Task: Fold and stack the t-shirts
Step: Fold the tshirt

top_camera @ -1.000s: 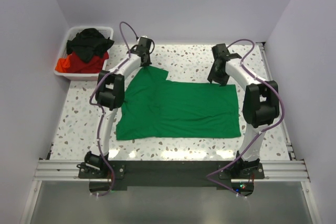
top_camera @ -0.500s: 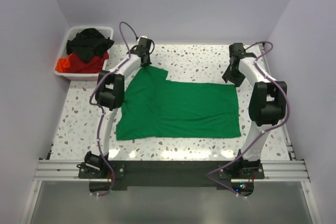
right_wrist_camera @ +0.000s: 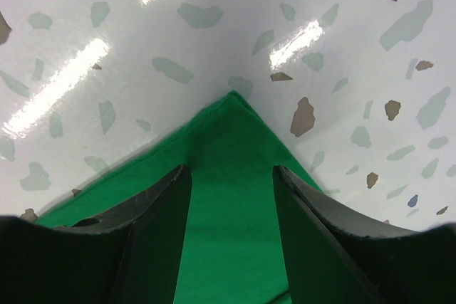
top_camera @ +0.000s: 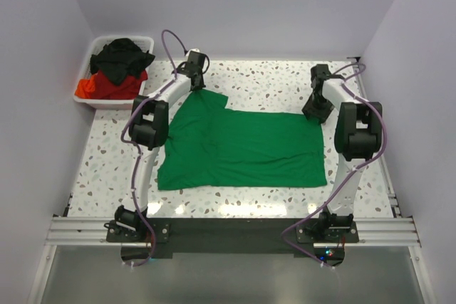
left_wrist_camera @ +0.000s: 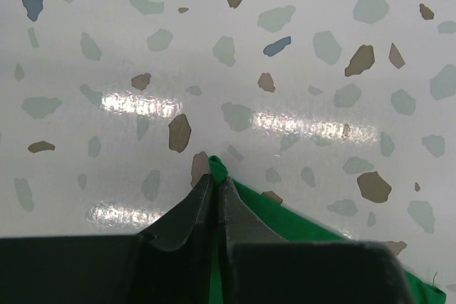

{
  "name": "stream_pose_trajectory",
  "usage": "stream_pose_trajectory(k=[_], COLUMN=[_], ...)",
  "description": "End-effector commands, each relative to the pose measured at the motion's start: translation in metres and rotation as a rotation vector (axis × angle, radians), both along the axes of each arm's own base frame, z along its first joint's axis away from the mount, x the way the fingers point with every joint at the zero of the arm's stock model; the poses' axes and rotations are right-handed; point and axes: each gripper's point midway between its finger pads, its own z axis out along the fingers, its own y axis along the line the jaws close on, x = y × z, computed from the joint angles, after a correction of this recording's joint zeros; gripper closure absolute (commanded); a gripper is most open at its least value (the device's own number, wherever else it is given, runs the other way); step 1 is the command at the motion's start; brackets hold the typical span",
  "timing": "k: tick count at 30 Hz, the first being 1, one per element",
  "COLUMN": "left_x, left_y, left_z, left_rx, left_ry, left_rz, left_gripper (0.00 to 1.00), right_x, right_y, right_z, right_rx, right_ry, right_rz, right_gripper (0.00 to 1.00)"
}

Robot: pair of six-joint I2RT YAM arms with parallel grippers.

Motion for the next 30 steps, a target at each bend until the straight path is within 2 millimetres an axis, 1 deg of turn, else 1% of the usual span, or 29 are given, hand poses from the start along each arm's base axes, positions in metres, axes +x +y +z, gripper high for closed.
stream_pose_trajectory(k=[1,5,9,10,14,15,24,27,28,30], left_x=[-0.004,-0.005,-0.005,-0.005,-0.006,-0.006,-0.008,-0.007,-0.008,-0.007], left_y=[0.011,0.011,0.010,0.010,0.008,0.009,0.009,0.010,0.010,0.010], left_z=[0.014,0.014,0.015,0.014,0.014,0.015,0.013,0.014,0.014,0.013], left_rx=[0.017,0.015,0.011,0.011,0.007,0.006,0.006,0.008,0.006,0.004], left_ry=[-0.005,-0.003,-0.005,-0.004,-0.002,-0.002,0.004,0.002,0.002,-0.001], left_rz=[0.011,0.013,0.010,0.010,0.006,0.009,0.010,0.013,0.012,0.013], left_gripper=[1.00,1.00,1.00,1.00,1.00,1.00,1.00,1.00,1.00,1.00], right_x=[0.027,0.033,0.037,0.036,0.039,0.039,0.038,0.037,0.037,0.037], right_y=[-0.004,-0.002,-0.003,-0.003,-0.004,-0.016,-0.025,-0.025,-0.025,-0.024], right_z=[0.019,0.027,0.027,0.022,0.016,0.015,0.004,-0.001,-0.001,-0.002], right_rx=[-0.003,0.003,0.001,-0.001,-0.005,-0.008,-0.014,-0.007,-0.006,0.000], right_ry=[-0.088,-0.119,-0.120,-0.108,-0.101,-0.104,-0.084,-0.075,-0.073,-0.074], right_rz=[0.007,0.012,0.012,0.011,0.002,-0.028,-0.057,-0.058,-0.056,-0.056], right_gripper=[0.46,0.46,0.46,0.46,0.47,0.47,0.51,0.60,0.69,0.78])
